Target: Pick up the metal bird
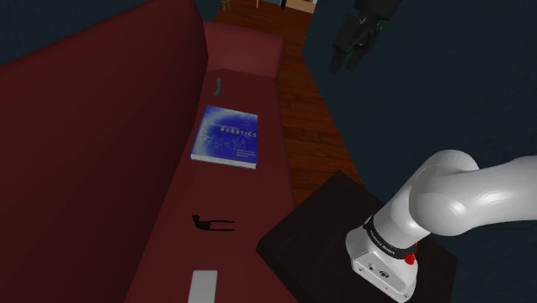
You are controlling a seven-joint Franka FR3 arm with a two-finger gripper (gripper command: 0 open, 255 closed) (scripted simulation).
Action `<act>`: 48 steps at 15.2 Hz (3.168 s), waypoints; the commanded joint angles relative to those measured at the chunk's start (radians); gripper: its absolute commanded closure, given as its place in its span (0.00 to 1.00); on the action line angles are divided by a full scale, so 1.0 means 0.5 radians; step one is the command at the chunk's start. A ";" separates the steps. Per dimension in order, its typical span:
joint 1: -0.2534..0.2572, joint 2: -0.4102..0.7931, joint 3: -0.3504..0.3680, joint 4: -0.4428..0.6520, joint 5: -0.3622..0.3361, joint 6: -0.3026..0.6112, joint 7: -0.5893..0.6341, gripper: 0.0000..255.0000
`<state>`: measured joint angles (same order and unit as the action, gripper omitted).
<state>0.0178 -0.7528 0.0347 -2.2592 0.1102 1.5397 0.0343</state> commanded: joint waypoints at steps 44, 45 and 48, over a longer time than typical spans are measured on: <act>0.735 2.395 0.401 -0.209 -0.582 2.524 -0.197 0.00; 0.746 2.423 0.388 -0.201 -0.593 2.545 -0.189 0.00; 0.778 2.510 0.348 -0.176 -0.626 2.607 -0.166 0.00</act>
<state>0.4010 0.4856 0.2162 -2.3522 -0.1963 2.8315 -0.0522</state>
